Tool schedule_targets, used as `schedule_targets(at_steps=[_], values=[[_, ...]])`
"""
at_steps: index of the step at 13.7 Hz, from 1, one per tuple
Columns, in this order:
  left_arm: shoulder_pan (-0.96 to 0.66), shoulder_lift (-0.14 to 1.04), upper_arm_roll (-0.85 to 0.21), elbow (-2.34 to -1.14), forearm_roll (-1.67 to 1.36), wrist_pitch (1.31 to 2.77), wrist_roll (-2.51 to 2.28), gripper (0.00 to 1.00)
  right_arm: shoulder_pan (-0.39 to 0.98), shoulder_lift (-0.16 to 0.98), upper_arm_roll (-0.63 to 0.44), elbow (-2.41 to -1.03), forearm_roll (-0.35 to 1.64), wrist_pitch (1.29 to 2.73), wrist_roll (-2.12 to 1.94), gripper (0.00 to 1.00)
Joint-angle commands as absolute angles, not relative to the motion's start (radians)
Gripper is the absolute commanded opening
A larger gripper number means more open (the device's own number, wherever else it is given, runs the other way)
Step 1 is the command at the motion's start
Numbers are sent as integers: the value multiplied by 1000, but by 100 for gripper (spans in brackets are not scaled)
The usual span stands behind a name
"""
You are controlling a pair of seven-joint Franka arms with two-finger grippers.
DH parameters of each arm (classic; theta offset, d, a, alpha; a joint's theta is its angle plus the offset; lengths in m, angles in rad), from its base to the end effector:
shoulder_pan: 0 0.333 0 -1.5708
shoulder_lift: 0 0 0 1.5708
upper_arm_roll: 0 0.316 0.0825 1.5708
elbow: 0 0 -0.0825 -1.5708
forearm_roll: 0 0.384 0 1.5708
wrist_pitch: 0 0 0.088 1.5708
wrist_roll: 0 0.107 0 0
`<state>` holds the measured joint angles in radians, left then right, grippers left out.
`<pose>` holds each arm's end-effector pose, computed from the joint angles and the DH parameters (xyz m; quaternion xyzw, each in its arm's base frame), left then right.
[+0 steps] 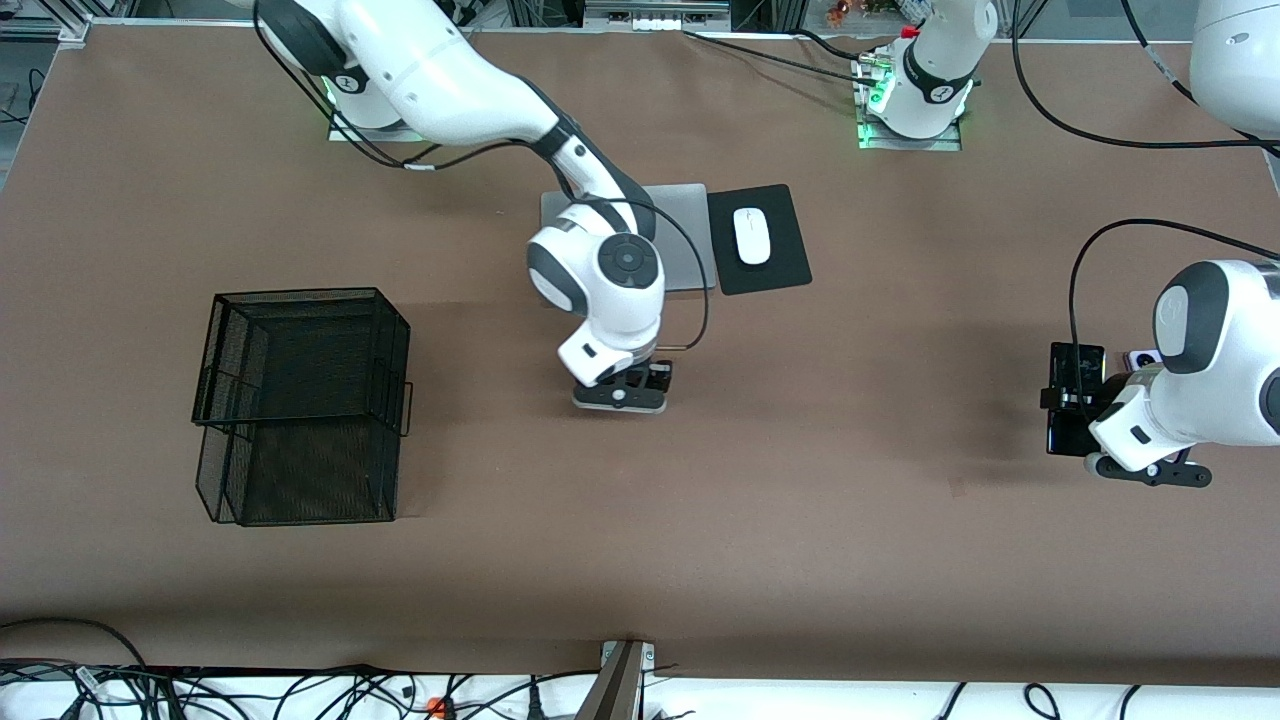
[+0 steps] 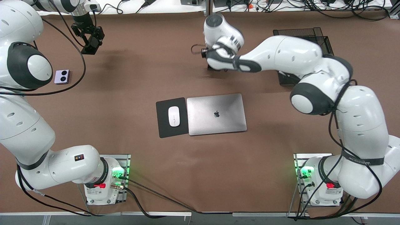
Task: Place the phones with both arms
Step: 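Carry the flip phone to the basket while the left gripper carries the slab phone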
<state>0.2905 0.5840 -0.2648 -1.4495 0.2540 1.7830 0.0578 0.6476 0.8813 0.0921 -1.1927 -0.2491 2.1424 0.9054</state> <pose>0.6803 0.0690 0.3384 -0.9915 0.0442 0.1155 0.0411 0.5879 0.4947 0.2589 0.9961 -0.0370 0.0773 0.0227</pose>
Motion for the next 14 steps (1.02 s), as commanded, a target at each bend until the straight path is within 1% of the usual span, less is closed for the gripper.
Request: schedule_targets(at_steps=[1,2,3,4,6,9,10,12,14], values=[[244,542,-265,-1434,264,1750,34,43,576,709,104,-1233,-125,1966,728,0],[226,540,-268,-1433,261,1750,34,43,542,671,100,-1236,-101,1900,657,0],[204,540,-276,-1433,259,1752,34,43,508,622,92,-1262,-89,1863,579,0],[183,540,-285,-1434,258,1756,25,43,480,568,68,-1314,-72,1855,505,0],[123,549,-290,-1433,221,1762,-53,43,466,447,-39,-1454,-6,1862,335,0],[-7,567,-287,-1428,163,1801,-180,44,465,336,-214,-1593,31,1870,87,0],[-37,580,-288,-1428,161,1816,-248,45,465,312,-268,-1636,34,1890,22,0],[-130,604,-288,-1427,164,1868,-364,45,465,258,-369,-1768,50,1989,-107,0],[-210,649,-287,-1427,173,1980,-463,41,463,232,-455,-1894,64,2116,-210,0]])
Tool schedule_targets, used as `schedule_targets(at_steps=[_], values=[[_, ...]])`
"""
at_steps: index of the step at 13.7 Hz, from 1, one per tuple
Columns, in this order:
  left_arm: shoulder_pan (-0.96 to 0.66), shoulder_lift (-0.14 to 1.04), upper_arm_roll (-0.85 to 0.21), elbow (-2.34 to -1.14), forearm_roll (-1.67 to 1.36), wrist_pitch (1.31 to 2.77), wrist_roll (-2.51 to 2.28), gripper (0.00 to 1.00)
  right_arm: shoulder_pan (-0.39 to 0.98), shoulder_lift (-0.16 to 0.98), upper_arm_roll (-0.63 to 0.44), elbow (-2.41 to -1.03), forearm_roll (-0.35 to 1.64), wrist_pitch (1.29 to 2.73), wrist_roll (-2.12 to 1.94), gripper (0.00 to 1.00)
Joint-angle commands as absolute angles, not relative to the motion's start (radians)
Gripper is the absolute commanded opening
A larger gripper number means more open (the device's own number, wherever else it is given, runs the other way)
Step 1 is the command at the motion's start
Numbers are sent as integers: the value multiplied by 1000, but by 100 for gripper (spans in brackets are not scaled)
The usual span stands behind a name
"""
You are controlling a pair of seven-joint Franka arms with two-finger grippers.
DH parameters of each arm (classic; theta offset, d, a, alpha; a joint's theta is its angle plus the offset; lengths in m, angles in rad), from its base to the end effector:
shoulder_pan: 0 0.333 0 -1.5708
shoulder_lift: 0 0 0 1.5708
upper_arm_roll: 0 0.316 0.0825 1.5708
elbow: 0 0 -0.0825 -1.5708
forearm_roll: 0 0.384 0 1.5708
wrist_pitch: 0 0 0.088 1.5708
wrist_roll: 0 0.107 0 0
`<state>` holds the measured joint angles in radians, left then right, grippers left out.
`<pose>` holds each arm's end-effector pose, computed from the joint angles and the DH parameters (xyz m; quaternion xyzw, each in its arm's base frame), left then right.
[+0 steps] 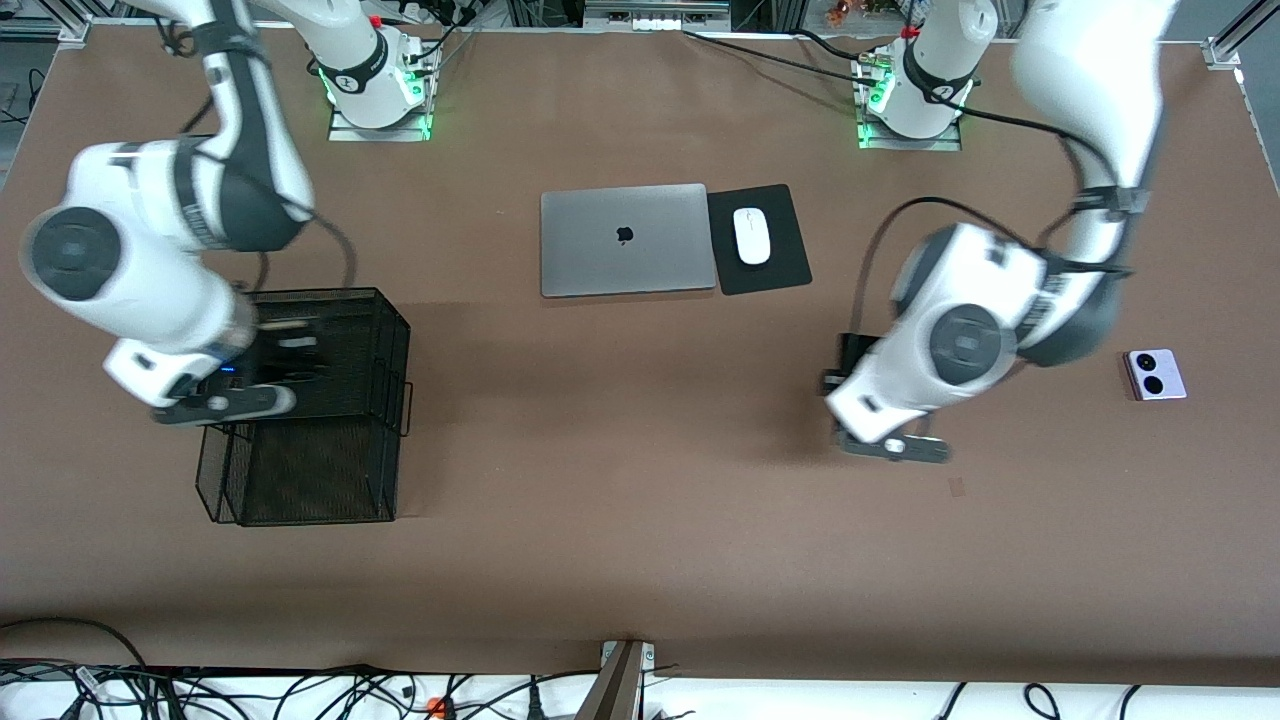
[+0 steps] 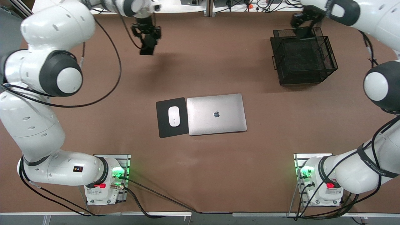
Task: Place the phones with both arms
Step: 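Carry the flip phone to the basket while the left gripper carries the slab phone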
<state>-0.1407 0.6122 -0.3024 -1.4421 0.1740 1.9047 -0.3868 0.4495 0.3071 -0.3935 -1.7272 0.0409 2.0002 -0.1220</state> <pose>0.6513 -0.2544 0.3337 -0.9973 0.0409 0.0582 0.0178 0.6346 0.0583 0.4148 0.9953 0.0882 -0.0064 0.0394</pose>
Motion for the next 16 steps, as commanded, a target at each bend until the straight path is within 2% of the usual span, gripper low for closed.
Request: schedule_targets(at_steps=[1,7,9,10,11,12,13,14,15,16], values=[[-248,667,-285,-1427,176,2024,-518,41,463,238,-487,-1926,81,2170,-259,0],[-432,787,-272,-1430,178,2244,-881,42,408,350,-517,-1960,236,2292,-439,0],[-463,837,-272,-1428,176,2331,-952,51,405,365,-517,-1956,238,2298,-440,0],[-474,851,-272,-1430,176,2368,-975,51,405,371,-517,-1951,238,2298,-436,12],[-492,862,-272,-1428,176,2378,-1000,51,405,385,-517,-1941,238,2296,-427,61],[-500,871,-272,-1428,175,2379,-1015,51,403,391,-517,-1930,245,2290,-425,100],[-502,879,-272,-1430,175,2381,-1017,52,403,391,-517,-1919,255,2287,-428,100],[-503,879,-272,-1430,178,2381,-1016,63,403,390,-517,-1905,255,2283,-429,100],[-502,882,-272,-1430,179,2381,-1014,67,403,387,-518,-1895,255,2273,-430,100],[-503,884,-273,-1430,179,2381,-1014,80,405,384,-522,-1876,255,2252,-428,100]])
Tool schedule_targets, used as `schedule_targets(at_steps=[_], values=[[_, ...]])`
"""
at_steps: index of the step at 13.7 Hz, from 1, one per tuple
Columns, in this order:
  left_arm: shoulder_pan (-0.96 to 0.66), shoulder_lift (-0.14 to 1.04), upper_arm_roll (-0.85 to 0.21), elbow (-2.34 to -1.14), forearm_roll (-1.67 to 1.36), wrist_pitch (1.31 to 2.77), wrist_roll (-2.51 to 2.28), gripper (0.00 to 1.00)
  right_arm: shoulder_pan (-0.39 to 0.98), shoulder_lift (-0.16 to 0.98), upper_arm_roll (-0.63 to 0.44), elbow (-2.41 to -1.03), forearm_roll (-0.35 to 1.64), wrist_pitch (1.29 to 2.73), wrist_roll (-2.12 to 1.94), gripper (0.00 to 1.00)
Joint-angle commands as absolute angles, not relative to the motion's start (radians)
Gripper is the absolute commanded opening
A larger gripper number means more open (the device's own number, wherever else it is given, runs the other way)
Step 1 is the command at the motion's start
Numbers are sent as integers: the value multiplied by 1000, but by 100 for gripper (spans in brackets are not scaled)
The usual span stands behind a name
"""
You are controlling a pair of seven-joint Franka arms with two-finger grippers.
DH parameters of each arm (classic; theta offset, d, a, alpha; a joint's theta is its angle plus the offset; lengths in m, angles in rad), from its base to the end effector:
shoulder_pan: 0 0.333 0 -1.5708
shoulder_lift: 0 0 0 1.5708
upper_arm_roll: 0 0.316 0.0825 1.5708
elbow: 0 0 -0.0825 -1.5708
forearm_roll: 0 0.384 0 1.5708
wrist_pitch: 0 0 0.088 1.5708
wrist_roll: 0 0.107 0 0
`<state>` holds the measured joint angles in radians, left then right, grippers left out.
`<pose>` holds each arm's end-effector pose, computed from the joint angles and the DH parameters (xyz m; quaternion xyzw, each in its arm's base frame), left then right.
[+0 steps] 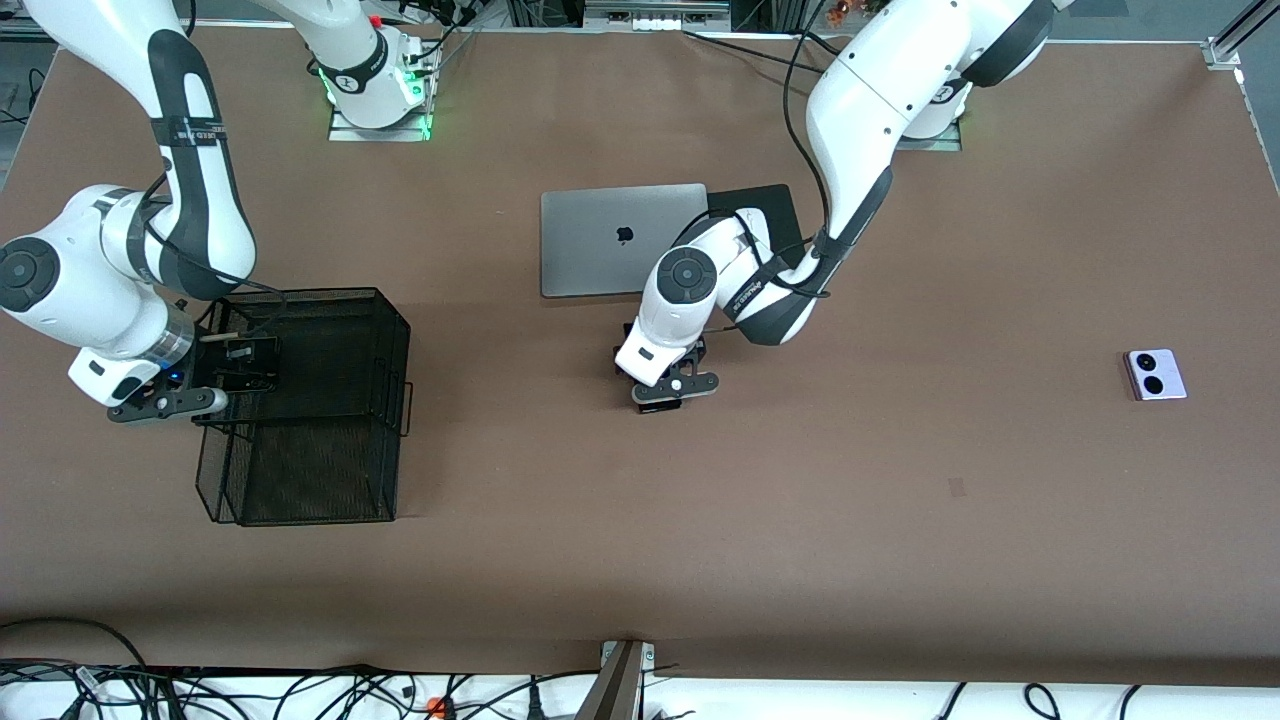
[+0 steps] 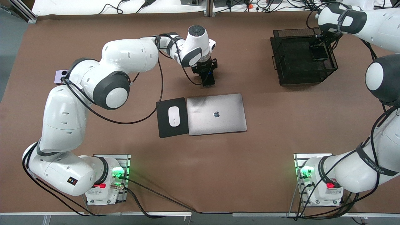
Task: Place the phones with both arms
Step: 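Carry the flip phone to the basket while the left gripper carries the slab phone, then release the flip phone in the basket while the left gripper releases the slab phone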
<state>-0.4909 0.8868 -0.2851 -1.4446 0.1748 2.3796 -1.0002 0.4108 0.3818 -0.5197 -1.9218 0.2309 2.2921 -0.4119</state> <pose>0.5490 -0.4801 0.1794 0.9925 0.1056 -0.0079 0.0617 0.6216 -0.0453 0.3206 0.9952 0.0944 0.0223 0.0106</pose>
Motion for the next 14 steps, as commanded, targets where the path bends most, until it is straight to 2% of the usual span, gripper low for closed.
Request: schedule_targets(at_steps=[1,5,8,11,14], values=[[-502,884,-272,-1430,179,2381,-1012,100,405,382,-526,-1846,253,2205,-426,100],[-480,835,-272,-1443,175,2359,-1017,100,407,379,-543,-1702,233,1986,-387,100],[-404,744,-264,-1431,179,2193,-1008,100,419,376,-531,-1612,199,1855,-246,100],[-296,641,-265,-1431,181,2021,-982,100,457,377,-500,-1568,199,1815,-155,100],[-177,582,-249,-1430,196,1911,-728,100,459,387,-376,-1531,154,1821,-28,100]])
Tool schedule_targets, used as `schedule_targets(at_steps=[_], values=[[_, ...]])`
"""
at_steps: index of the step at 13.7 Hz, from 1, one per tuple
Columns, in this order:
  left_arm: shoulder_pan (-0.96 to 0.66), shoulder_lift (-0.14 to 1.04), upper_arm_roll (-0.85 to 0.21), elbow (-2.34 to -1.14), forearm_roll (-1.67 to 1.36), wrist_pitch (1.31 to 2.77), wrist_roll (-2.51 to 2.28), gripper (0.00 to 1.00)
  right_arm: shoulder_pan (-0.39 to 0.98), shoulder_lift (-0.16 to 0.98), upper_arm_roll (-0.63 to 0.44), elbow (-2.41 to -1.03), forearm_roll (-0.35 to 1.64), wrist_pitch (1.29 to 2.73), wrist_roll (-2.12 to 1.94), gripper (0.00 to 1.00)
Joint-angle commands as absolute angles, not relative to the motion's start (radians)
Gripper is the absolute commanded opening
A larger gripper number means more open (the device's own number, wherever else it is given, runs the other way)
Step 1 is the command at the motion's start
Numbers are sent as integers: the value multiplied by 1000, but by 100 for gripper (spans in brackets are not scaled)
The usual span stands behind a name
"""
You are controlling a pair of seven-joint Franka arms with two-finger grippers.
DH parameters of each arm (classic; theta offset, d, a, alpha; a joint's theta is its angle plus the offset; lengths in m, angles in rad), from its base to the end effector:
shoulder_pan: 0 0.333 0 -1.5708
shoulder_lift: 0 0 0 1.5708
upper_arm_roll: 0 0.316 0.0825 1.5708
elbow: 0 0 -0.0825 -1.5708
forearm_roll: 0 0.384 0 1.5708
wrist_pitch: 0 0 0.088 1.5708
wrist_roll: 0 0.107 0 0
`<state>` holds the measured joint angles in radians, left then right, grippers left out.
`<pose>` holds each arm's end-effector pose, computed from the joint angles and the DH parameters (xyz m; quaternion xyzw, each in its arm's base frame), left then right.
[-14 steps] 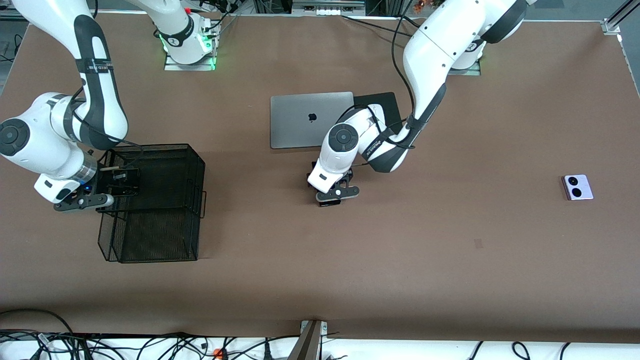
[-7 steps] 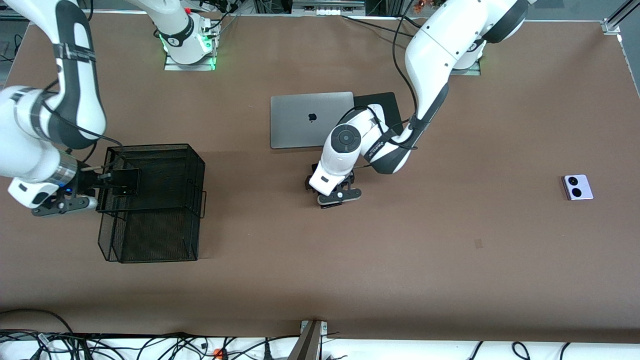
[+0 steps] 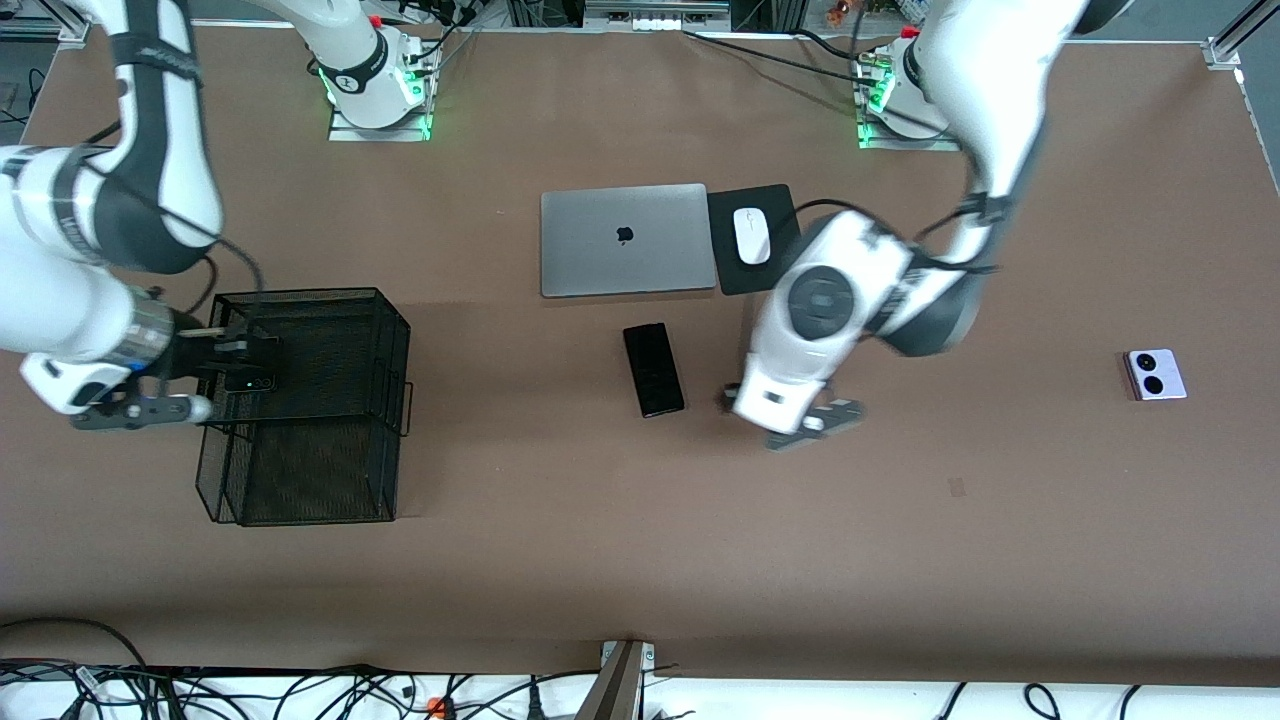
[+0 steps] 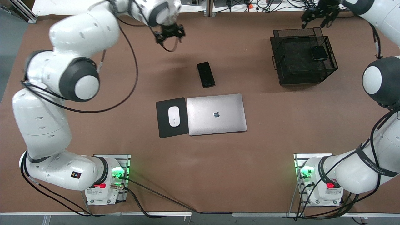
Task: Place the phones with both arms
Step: 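Release the flip phone in the basket while the left gripper releases the slab phone, then grasp the slab phone with the right gripper while the left grasps the white phone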
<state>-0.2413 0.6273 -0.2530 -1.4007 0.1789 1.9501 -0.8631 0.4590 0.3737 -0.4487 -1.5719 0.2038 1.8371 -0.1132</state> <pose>0.6485 -0.2967 0.3414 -0.9852 -0.1690 0.0175 0.0240 0.6512 0.0577 0.4373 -0.9984 -0.0421 0.0338 0.0191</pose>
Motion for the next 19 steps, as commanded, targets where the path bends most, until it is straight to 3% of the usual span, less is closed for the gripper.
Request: schedule_targets(at_steps=[1,3,7,10,15,19], values=[[-138,559,-247,-1431,216,1908,-672,100,459,393,-317,-1529,122,1828,21,100],[-80,531,-245,-1439,261,1846,-570,100,457,437,-203,-1494,94,1850,93,100],[63,470,-249,-1547,285,1787,-430,100,489,662,1,-1266,83,1939,250,100],[207,460,-256,-1583,285,1801,-219,100,581,785,29,-1193,16,2075,300,100],[425,465,-252,-1707,285,1992,27,100,713,890,40,-1193,-53,2226,468,100],[584,451,-256,-1908,285,2287,155,100,753,913,43,-1233,-95,2226,552,100]])
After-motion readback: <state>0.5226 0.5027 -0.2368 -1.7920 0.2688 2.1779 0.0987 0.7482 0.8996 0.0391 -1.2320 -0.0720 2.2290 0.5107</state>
